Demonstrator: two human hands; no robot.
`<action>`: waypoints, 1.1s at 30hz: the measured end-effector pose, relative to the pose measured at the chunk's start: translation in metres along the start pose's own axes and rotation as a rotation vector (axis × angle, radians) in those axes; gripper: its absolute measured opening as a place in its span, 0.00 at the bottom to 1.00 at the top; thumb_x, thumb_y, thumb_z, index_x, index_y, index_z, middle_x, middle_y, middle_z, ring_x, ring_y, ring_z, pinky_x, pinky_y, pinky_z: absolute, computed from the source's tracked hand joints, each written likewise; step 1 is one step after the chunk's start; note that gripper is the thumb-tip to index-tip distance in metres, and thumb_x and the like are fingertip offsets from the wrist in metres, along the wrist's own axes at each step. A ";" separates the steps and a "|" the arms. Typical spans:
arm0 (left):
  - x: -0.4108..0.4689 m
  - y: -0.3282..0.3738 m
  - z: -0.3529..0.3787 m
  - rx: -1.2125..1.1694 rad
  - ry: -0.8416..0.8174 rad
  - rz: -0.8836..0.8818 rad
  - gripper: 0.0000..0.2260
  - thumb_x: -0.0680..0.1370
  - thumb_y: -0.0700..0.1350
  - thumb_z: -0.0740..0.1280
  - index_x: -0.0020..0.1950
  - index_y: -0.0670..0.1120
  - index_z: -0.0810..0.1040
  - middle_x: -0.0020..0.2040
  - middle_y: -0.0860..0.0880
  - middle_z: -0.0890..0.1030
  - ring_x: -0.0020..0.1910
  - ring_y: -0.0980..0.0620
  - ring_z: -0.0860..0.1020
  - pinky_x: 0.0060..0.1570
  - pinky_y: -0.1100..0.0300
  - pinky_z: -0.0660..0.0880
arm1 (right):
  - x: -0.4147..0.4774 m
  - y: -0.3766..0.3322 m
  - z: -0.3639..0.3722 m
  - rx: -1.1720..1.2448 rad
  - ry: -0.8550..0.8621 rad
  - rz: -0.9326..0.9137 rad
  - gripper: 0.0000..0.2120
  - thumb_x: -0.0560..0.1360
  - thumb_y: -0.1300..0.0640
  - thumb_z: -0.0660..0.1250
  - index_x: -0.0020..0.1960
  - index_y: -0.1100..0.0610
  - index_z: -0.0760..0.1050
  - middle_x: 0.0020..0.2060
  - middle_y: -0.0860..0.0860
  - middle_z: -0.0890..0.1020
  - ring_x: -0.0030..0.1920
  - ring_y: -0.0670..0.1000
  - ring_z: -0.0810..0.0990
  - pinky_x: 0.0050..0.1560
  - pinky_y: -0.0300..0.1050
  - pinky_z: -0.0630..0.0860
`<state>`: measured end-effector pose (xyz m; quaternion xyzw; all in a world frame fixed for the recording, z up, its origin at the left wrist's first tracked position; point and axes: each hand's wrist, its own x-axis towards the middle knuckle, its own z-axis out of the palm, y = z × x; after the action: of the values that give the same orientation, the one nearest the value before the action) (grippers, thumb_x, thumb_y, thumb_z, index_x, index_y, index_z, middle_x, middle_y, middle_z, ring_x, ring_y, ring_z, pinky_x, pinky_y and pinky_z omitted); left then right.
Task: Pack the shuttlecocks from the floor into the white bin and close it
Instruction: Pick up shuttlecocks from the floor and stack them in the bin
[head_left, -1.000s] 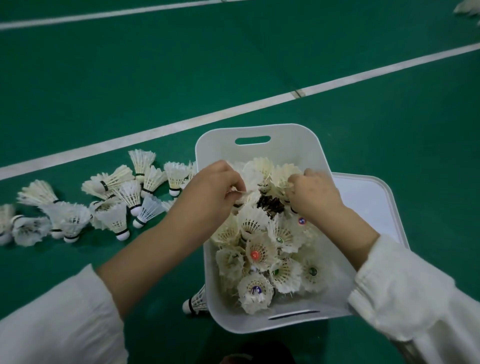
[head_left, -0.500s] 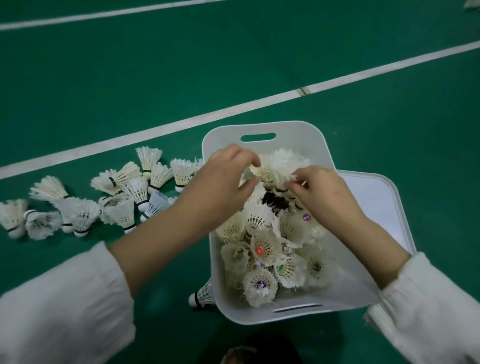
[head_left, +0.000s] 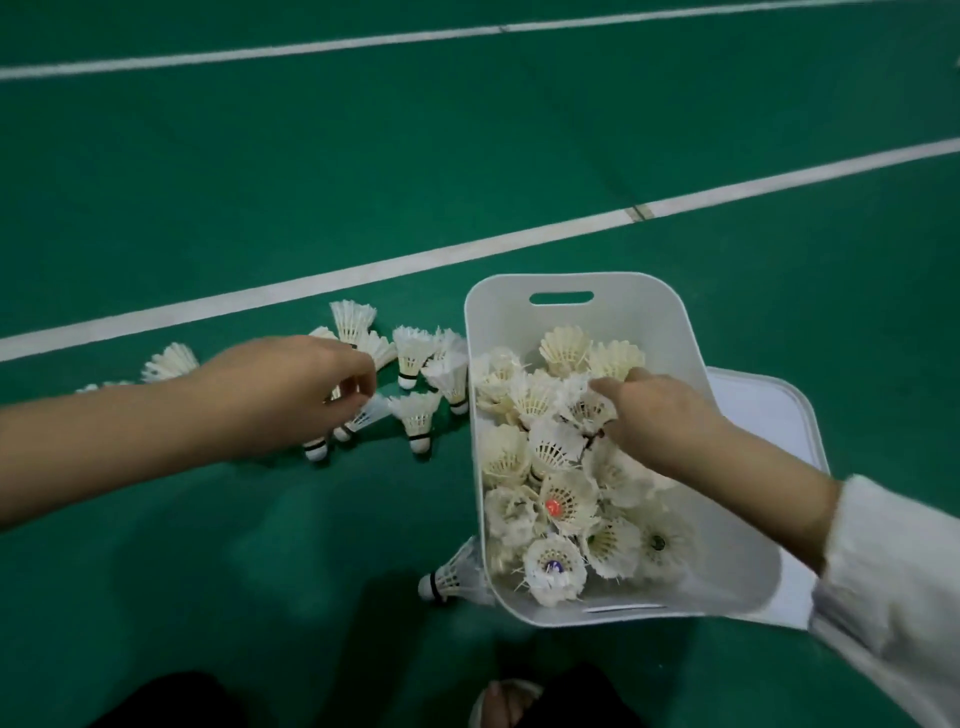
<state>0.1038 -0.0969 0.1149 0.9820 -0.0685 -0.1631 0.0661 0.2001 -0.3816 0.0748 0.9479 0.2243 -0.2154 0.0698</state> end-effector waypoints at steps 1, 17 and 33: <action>-0.006 -0.010 -0.003 0.000 0.008 -0.020 0.04 0.78 0.51 0.58 0.48 0.57 0.73 0.46 0.60 0.76 0.44 0.57 0.75 0.44 0.59 0.73 | -0.006 -0.008 -0.015 -0.023 0.036 -0.032 0.19 0.78 0.58 0.57 0.68 0.54 0.66 0.59 0.57 0.74 0.58 0.60 0.75 0.57 0.52 0.73; -0.013 -0.097 0.130 -0.302 0.206 -0.375 0.17 0.78 0.47 0.61 0.66 0.45 0.68 0.63 0.46 0.70 0.58 0.46 0.73 0.55 0.52 0.71 | 0.069 -0.210 0.036 0.199 -0.061 -0.253 0.21 0.77 0.59 0.59 0.68 0.63 0.63 0.64 0.61 0.68 0.63 0.61 0.71 0.61 0.51 0.68; -0.022 -0.095 0.183 -0.564 0.235 -0.277 0.07 0.80 0.48 0.57 0.46 0.46 0.67 0.41 0.50 0.72 0.40 0.49 0.71 0.38 0.54 0.66 | 0.094 -0.250 0.074 0.755 0.030 -0.030 0.07 0.75 0.60 0.64 0.48 0.63 0.79 0.44 0.58 0.82 0.48 0.56 0.80 0.49 0.46 0.73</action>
<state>0.0332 -0.0197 -0.0646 0.9371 0.1214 -0.0690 0.3199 0.1336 -0.1387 -0.0417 0.9065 0.1442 -0.2698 -0.2909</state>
